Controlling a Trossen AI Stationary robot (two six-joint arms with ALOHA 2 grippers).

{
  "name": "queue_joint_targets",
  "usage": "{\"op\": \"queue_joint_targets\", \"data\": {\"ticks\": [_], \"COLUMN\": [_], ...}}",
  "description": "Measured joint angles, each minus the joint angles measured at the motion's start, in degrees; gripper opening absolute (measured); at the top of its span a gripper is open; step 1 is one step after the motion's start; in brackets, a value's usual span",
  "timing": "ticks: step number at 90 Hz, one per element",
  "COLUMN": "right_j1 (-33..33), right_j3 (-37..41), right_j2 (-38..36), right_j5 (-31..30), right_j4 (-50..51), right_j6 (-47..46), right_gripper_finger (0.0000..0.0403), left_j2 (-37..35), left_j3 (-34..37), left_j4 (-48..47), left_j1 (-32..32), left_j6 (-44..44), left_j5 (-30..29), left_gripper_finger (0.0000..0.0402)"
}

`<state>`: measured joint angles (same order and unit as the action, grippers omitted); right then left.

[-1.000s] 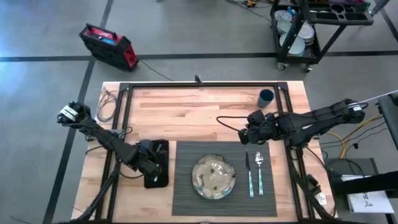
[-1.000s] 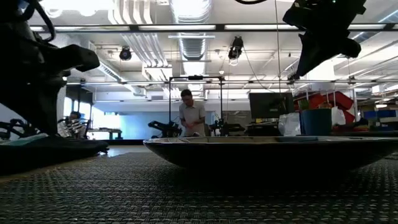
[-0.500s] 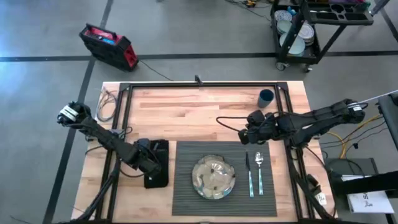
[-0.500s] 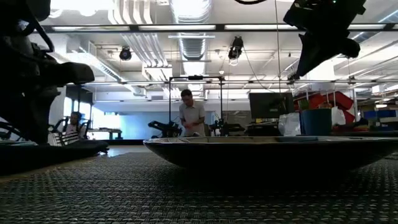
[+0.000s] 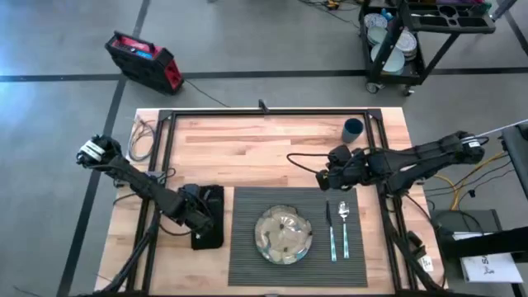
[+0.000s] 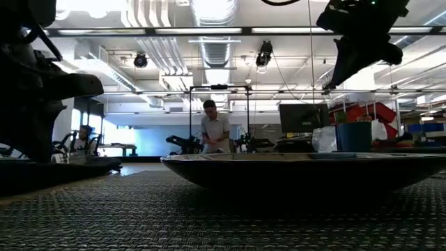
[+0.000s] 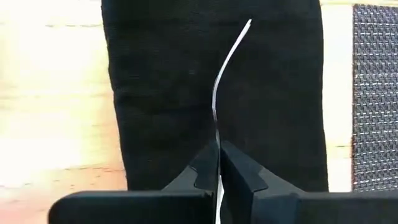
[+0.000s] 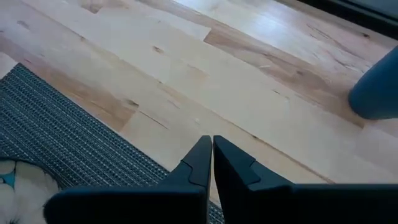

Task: Set table place
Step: Adjust the blue fork on the folded black napkin

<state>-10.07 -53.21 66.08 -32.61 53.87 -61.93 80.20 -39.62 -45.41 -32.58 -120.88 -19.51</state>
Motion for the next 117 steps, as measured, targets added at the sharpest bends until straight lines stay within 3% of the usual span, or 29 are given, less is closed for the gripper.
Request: {"op": "queue_joint_targets", "data": {"ticks": [35,67,83,117], "right_j1": [-0.02,-0.04,-0.44,-0.39], "right_j3": [0.00,-1.12,-1.22,-0.98], "right_j2": [0.02,-0.31,-0.31,-0.31], "right_j5": [-0.03,3.98,4.56,1.18], "right_j4": [0.00,-0.20,-0.15,2.68], "right_j6": [0.00,-4.64,-9.01,-4.44], "right_gripper_finger": [0.0000,0.0000,0.0000,0.0000], "left_j2": [-0.60,-6.14,-5.49,-1.64], "left_j3": [0.02,-1.75,-0.81,-0.72], "left_j4": [-2.07,-1.83,-2.58,-1.06], "left_j1": [0.00,0.00,0.00,-0.21], "left_j6": [1.04,18.06,19.58,17.85], "left_j5": [0.71,2.58,6.01,10.04], "left_gripper_finger": [0.0044,0.0038,0.0041,0.0123]}}
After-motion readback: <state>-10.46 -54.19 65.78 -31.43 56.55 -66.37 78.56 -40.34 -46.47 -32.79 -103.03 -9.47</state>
